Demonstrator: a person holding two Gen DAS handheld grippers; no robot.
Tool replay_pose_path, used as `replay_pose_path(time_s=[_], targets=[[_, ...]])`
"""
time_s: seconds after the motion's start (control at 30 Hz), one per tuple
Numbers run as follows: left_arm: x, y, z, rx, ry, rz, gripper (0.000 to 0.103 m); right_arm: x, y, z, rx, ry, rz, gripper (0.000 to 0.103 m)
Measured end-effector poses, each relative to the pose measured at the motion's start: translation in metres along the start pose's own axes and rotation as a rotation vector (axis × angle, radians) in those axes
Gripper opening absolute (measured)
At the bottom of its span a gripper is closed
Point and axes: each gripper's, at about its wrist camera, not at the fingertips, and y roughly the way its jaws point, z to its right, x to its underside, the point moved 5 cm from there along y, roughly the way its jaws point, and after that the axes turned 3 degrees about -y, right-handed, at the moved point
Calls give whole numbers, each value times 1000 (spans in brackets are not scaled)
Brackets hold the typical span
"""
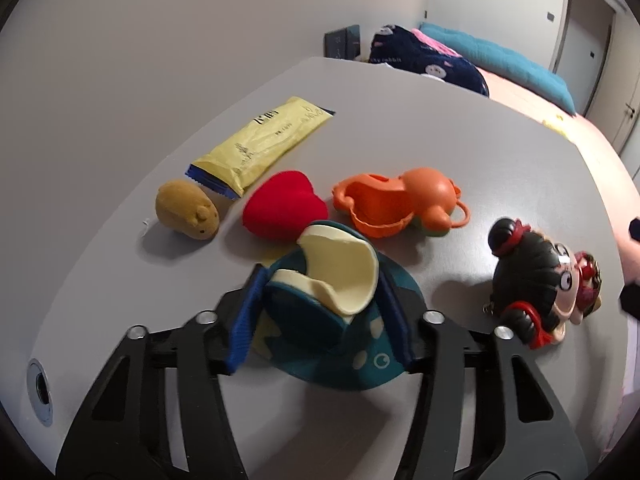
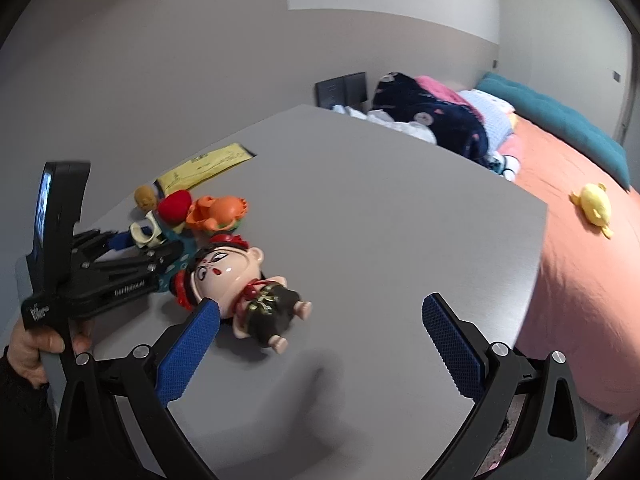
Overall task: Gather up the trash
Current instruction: 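Grasp the teal-and-cream plastic toy with the left tool while the right tool grasps the red-haired doll, then carry the teal toy with the left tool while the right tool carries the doll to the trash bag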
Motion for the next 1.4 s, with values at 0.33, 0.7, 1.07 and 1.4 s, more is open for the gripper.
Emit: replay_pose_path(time_s=[0.33,0.7,1.07,1.4], targets=[[5,-12,-12,21,-59,21,52,-6,24,-45,-64,-206,-22,101],[5,-20,-25,17,-85,28,52,-8,70,-70,-80,-313,-106,101],[6,-17,-25,26,-85,21,52,-8,72,-57,-72,-214,-118,70],[10,-35,-16,46,-102,38,52,-1,54,-44,-90,-129,-95,69]])
